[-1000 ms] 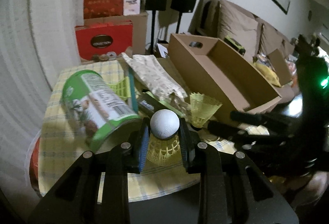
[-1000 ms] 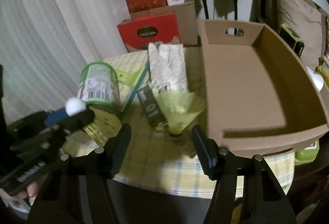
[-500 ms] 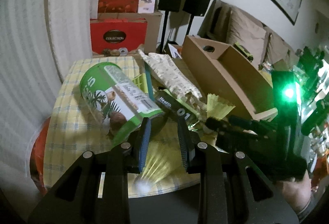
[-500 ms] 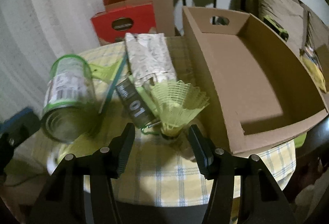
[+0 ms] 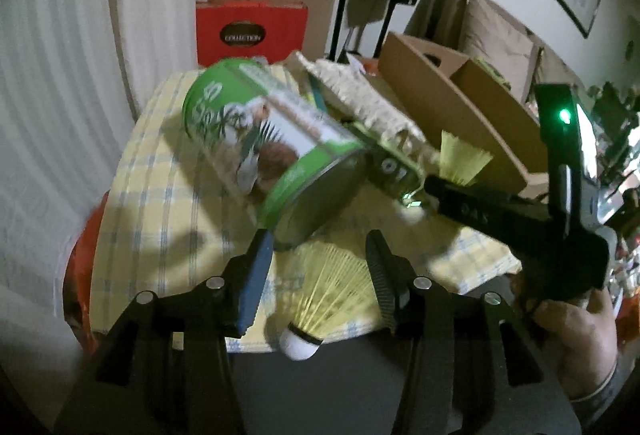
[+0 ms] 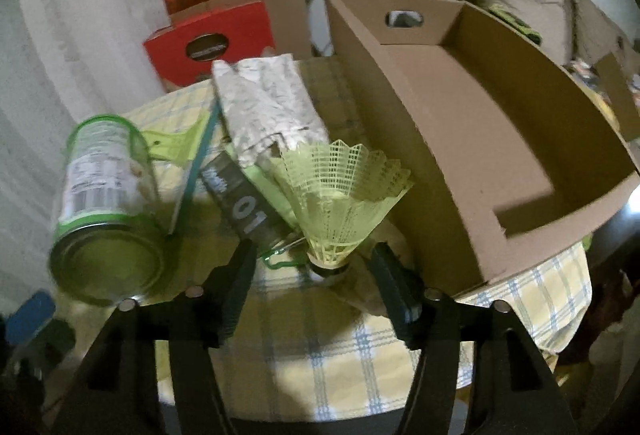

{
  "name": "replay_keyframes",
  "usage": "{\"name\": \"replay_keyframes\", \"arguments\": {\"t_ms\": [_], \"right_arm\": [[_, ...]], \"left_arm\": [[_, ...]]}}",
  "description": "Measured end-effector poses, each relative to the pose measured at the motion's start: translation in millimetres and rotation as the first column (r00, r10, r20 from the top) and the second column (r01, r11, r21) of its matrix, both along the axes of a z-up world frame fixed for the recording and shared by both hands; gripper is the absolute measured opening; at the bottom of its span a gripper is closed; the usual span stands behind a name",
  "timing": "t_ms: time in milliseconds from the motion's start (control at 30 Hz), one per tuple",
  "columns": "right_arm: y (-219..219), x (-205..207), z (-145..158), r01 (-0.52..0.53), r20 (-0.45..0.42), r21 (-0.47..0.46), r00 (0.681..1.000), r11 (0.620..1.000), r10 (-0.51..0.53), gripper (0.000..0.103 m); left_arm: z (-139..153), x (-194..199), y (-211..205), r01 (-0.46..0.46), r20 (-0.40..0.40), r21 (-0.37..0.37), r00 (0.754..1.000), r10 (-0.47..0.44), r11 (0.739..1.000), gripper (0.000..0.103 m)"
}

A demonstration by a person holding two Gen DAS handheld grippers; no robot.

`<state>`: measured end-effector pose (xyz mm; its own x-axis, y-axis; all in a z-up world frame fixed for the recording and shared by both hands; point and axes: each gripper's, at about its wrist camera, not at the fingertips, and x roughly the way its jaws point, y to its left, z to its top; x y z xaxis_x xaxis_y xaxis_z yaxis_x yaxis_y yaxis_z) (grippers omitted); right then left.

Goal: Organize objects
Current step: 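Lift the shuttlecock with the left gripper while the right gripper grasps the upright yellow shuttlecock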

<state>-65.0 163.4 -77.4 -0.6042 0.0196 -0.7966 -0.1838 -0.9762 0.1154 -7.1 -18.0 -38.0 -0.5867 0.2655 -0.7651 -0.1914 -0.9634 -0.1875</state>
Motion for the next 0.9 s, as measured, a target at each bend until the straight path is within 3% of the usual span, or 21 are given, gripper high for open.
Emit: {"name": "replay_keyframes", "arguments": {"t_ms": [133, 267, 433, 733, 900], "right_arm": [[-8.9, -7.0, -2.5, 0.024, -0.022, 0.052, 1.0, 0.998, -0.023, 0.067], [-13.1, -13.3, -5.3, 0.034, -0.023, 0.077, 0.999, 0.996, -0.032, 0.07], [-22.0, -14.1, -9.2, 0.028, -0.02, 0.075, 0.999, 0.997, -0.027, 0.069], [-30.5, -27.5, -9.3, 0.072, -0.043, 0.153, 0.997, 0.986, -0.066, 0.069], [-32.9, -36.0, -13.0, 0.081, -0.024, 0.188, 0.997, 0.979, -0.078, 0.074]], "left_arm": [[-13.4, 4.1, -1.7, 0.011, 0.028, -0.003, 1.0, -0.011, 1.0, 0.046], [-23.0, 6.9, 2.6, 0.036, 0.051, -0.011, 0.998, -0.036, 0.999, 0.058], [-32.5, 6.3, 8.5, 0.057, 0.063, -0.038, 0.997, -0.054, 0.998, 0.059], [-36.8, 7.2, 10.1, 0.076, 0.087, -0.014, 0.993, -0.075, 0.997, 0.059], [-41.3, 4.4, 10.8, 0.083, 0.112, 0.009, 0.99, -0.083, 0.997, 0.065]]}}
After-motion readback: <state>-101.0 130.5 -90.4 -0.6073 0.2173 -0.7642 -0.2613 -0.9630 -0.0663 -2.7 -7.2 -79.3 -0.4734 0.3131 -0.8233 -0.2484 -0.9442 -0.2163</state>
